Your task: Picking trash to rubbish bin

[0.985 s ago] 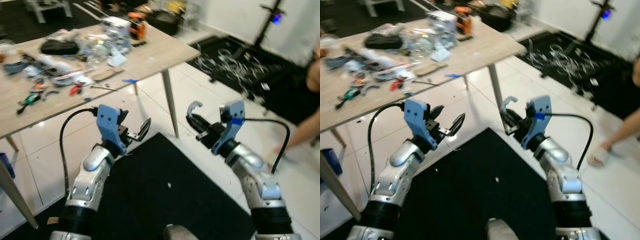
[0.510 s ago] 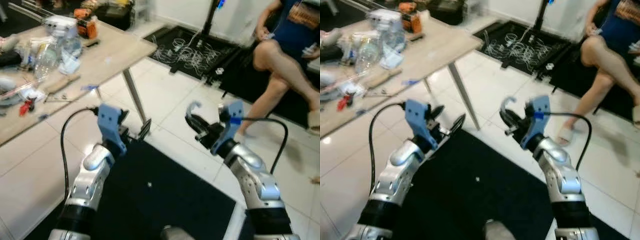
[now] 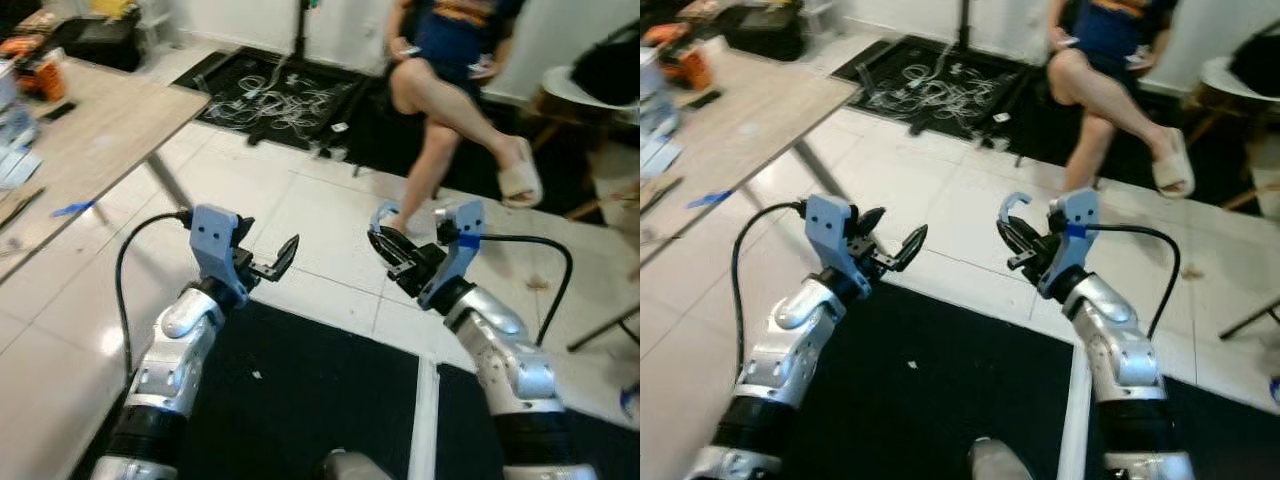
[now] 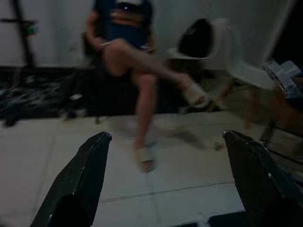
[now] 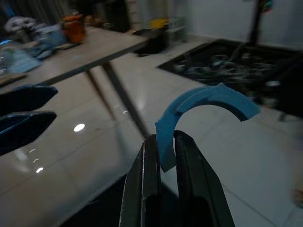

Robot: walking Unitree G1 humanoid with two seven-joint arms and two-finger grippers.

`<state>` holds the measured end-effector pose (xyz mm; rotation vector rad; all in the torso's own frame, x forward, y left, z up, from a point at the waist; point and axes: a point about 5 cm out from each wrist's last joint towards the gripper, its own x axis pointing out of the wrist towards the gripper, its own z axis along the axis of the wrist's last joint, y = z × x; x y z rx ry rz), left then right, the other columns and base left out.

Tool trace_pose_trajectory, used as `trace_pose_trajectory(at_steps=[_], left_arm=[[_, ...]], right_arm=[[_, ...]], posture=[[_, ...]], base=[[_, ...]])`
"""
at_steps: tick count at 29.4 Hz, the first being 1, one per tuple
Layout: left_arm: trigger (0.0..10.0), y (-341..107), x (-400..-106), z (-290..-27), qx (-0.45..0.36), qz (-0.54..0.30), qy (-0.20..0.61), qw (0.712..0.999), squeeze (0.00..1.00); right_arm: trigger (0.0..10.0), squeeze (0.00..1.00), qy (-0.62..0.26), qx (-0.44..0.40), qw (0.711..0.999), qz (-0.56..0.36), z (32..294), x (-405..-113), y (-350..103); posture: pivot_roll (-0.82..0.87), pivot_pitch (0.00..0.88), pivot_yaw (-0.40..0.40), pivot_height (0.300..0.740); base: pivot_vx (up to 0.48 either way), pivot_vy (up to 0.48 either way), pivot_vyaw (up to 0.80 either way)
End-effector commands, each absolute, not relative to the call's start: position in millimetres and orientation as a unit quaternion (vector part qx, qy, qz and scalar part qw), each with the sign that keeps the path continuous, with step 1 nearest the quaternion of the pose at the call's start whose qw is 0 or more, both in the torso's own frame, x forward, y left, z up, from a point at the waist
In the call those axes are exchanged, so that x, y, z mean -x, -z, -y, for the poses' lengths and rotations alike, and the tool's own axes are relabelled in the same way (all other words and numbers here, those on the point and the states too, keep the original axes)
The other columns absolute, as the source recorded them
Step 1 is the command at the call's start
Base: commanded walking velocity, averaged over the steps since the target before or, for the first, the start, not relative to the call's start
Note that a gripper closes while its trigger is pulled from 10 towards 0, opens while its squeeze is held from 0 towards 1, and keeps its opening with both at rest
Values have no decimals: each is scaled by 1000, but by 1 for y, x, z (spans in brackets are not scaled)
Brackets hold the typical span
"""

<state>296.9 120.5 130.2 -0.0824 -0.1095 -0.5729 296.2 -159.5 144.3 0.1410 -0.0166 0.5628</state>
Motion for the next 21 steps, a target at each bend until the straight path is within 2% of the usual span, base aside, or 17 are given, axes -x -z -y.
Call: trace_pose_trajectory(at_steps=[1,21], left_arm=[[10000,-126,-295,-124,33,47,281,958,0],[10000,-128,-295,-124,34,48,282,958,0]], right_arm=[[10000,0,-285,-78,955,-3,156,-295,-139],[10000,0,-285,-77,955,-3,155,-295,-140]], posture=[[-102,0,-13,740],[-103,0,-12,740]], base=[[0,0,-800],[0,0,-800]])
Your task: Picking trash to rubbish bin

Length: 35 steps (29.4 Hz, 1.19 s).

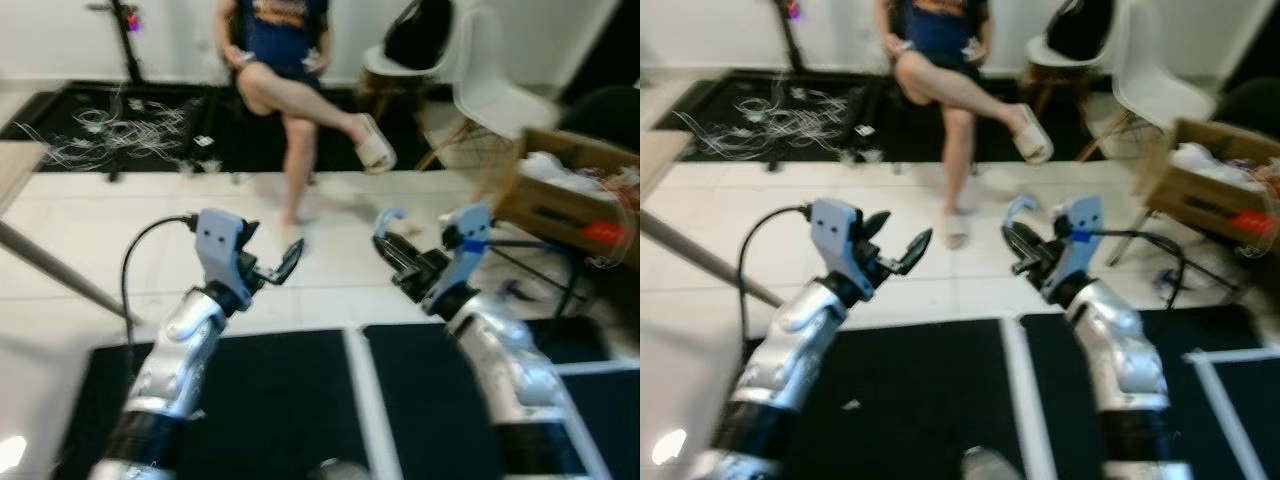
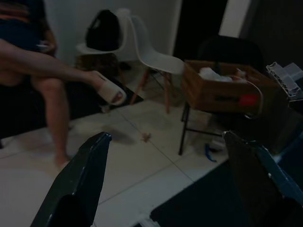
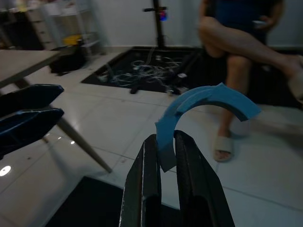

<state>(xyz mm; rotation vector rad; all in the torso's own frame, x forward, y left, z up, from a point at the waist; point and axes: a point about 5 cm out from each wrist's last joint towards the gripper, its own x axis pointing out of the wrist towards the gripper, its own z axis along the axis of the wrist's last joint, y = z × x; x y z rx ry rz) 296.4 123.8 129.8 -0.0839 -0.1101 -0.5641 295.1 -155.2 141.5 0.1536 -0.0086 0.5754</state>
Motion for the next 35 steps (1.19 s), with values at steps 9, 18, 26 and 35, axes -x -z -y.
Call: trace_pose_trajectory(at_steps=[9,18,26,35], left_arm=[[10000,-128,-295,-124,34,48,284,957,0],[10000,-128,-295,-124,34,49,284,957,0],[10000,-129,-295,-123,34,49,284,957,0],[10000,-129,-295,-123,34,49,284,957,0]], right_arm=[[10000,0,-286,-76,955,-2,155,-294,-140],[10000,0,-286,-75,955,-2,155,-295,-140],[10000,0,-286,-75,955,-2,155,-295,-141],[10000,0,-286,-75,955,-2,155,-295,-140]], posture=[[-104,0,-10,740],[-104,0,-11,740],[-104,0,-11,740],[-104,0,-12,740]], base=[[0,0,-800],[0,0,-800],[0,0,-800],[0,0,-800]])
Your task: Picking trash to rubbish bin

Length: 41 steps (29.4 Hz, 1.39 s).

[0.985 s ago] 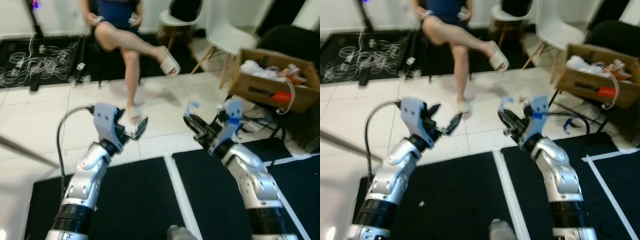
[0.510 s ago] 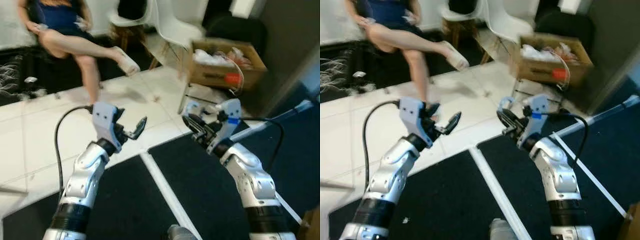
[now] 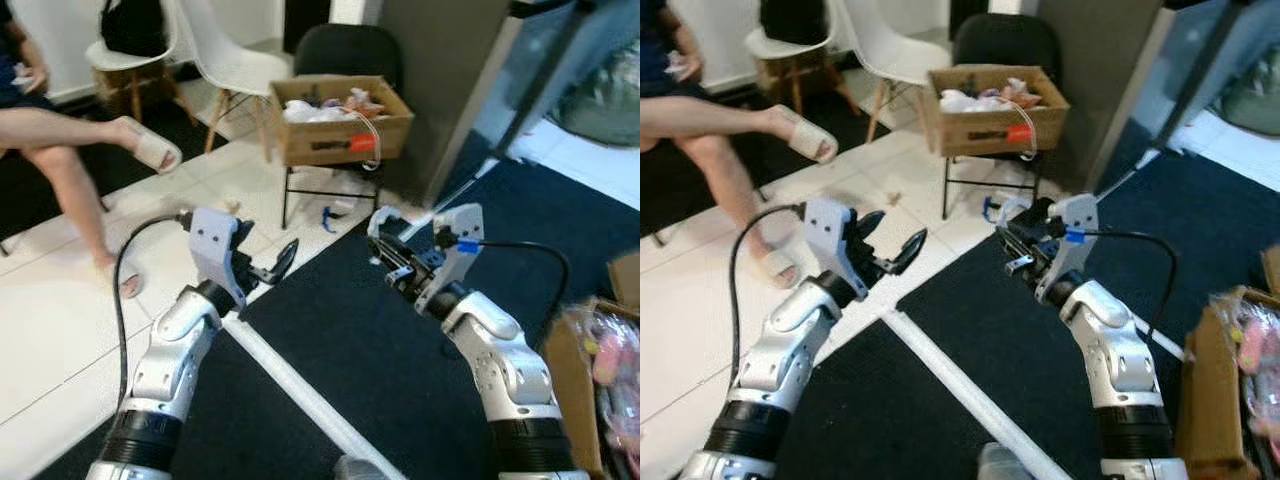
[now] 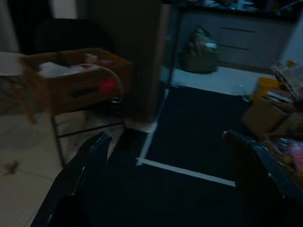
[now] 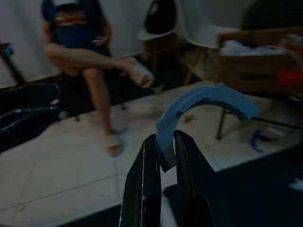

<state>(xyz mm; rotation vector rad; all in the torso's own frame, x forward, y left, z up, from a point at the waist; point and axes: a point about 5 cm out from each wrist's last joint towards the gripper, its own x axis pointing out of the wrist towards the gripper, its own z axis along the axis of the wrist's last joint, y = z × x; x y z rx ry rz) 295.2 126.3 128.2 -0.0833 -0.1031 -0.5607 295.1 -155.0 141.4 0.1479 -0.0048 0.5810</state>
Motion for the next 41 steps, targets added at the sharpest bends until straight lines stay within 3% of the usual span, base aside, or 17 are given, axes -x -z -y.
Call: trace_pose_trajectory(at_steps=[1,10,41], left_arm=[[10000,-129,-295,-123,34,49,284,957,0],[10000,-128,-295,-124,38,48,282,957,0],[10000,-127,-295,-122,37,47,292,954,0]], right_arm=[[10000,0,-286,-75,955,-2,155,-295,-140],[10000,0,-285,-68,956,12,155,-294,-142],[10000,0,-285,-66,956,9,156,-295,-140]], posture=[[-104,0,-12,740],[-103,0,-13,740],[-102,0,-15,740]], base=[[0,0,-800],[75,0,-489],[452,0,-26]])
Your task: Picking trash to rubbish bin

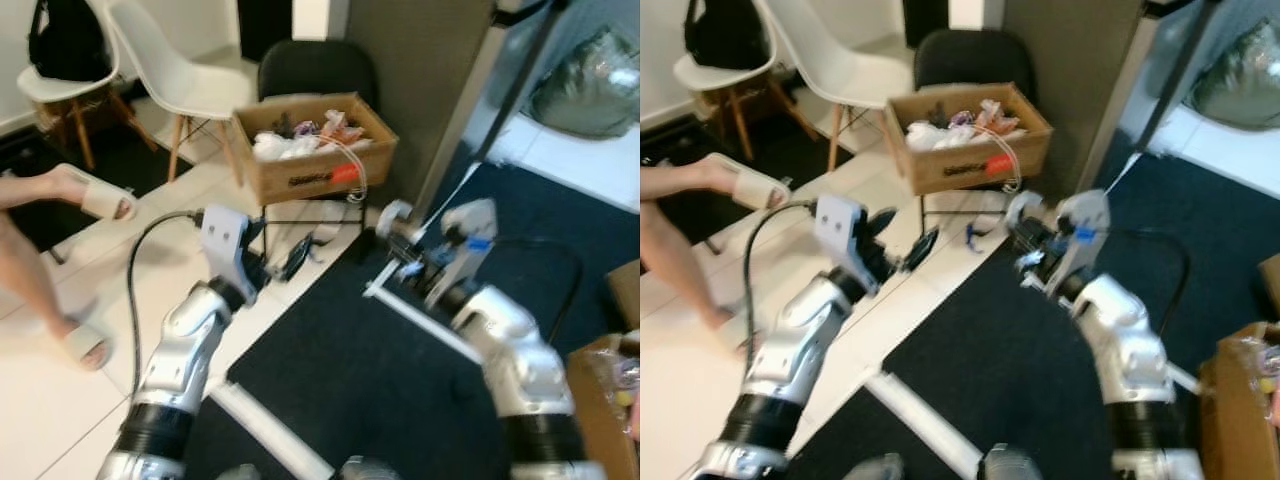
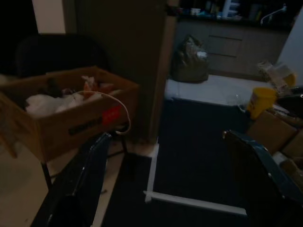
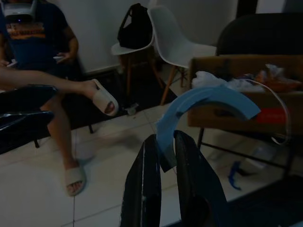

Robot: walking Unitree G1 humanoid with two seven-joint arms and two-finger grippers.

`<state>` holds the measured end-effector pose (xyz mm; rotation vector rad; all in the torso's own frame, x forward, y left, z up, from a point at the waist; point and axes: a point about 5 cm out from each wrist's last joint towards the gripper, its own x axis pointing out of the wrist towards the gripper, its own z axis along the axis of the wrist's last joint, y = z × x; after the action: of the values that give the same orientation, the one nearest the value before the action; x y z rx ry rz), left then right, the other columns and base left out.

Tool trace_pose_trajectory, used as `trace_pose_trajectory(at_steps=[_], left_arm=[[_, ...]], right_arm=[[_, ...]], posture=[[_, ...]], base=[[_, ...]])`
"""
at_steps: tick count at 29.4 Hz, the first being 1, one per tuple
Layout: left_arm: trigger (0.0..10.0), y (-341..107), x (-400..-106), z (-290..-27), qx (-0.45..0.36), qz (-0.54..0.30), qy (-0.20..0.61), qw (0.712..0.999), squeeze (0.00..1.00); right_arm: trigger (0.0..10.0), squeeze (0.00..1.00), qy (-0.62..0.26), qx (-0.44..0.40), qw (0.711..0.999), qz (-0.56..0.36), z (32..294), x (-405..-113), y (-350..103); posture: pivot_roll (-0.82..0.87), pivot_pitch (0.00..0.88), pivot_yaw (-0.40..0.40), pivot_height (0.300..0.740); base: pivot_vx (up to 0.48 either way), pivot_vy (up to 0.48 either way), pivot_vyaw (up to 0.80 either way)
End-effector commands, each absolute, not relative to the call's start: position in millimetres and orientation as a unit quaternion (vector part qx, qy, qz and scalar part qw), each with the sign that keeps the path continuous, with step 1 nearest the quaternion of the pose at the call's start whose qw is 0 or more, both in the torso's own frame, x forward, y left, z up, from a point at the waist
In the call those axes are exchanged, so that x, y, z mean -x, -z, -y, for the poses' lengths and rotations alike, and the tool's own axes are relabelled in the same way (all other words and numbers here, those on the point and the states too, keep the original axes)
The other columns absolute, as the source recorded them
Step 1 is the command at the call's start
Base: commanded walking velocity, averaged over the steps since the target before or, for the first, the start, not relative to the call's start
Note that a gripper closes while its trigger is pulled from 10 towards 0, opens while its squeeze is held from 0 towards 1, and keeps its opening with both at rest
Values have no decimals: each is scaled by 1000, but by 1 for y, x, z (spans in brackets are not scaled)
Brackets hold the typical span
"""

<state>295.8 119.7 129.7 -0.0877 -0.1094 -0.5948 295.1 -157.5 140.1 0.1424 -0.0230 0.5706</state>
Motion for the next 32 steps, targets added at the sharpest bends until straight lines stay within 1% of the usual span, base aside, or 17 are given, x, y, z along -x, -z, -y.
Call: trace_pose_trajectory(at_steps=[1,6,32], left_arm=[[10000,-127,-295,-122,37,47,292,954,0],[10000,-127,-295,-122,37,48,292,954,0],[10000,-129,-295,-124,33,51,287,956,0]], right_arm=[[10000,0,-285,-66,956,9,156,-295,-140],[10000,0,-285,-65,956,9,156,-295,-140],[10000,0,-287,-56,956,15,155,-294,-143]], posture=[[-102,0,-15,740],[-103,0,-15,740],[-101,0,-15,740]], base=[[469,0,-800],[469,0,-800],[469,0,0]])
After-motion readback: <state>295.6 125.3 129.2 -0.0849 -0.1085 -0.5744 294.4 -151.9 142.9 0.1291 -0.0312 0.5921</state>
